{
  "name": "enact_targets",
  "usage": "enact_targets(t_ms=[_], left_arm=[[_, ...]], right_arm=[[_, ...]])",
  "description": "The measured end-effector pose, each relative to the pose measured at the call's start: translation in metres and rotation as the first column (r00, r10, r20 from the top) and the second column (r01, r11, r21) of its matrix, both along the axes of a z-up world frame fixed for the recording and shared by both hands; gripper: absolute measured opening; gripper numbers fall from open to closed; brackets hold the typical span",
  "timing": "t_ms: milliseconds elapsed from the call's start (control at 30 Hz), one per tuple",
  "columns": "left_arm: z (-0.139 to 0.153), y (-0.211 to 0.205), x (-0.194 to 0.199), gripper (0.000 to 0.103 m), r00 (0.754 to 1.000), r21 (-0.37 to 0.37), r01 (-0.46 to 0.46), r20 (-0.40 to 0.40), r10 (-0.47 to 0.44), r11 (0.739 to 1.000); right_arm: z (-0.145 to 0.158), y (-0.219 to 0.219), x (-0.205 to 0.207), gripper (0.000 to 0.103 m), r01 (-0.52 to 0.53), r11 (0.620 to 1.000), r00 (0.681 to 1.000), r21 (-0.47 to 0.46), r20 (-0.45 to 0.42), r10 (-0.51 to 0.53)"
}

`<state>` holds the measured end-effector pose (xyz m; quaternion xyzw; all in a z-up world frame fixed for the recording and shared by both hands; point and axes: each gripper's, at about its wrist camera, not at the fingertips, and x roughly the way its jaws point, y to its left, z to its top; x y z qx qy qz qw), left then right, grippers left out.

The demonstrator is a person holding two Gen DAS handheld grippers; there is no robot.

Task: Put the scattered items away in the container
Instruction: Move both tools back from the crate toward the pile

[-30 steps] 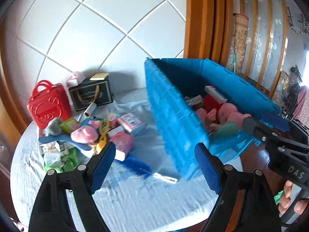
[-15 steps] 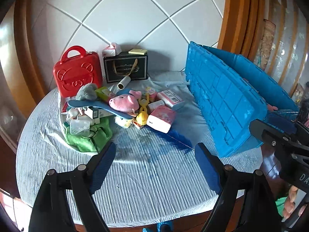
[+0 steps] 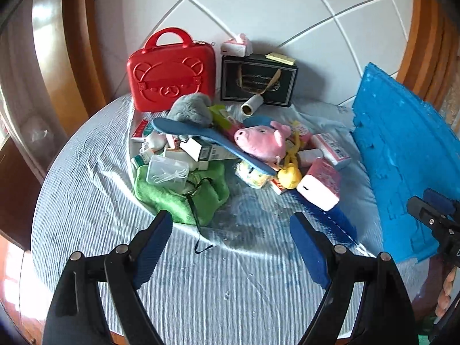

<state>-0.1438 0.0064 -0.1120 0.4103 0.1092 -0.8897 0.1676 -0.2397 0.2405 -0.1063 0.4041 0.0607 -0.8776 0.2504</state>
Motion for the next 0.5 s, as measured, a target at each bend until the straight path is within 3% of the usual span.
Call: enact_targets(t_ms=[233, 500], left_arm=[[-0.050, -0.061, -0.006, 0.084, 0.989, 0.045, -0.129, 0.077, 0.126, 0.991], [-0.091, -0.116, -0.016, 0.084, 0.970, 0.050, -0.196, 0.155, 0.187, 0.979]], right_arm=[[-0.058, -0.021, -0.043, 0.073, -0.022, 0.999, 0.992, 0.047, 0.126, 0.016], [-0.093, -0.045, -0.062, 0.073, 0.003, 0.997, 0.979, 0.074, 0.202, -0.018]])
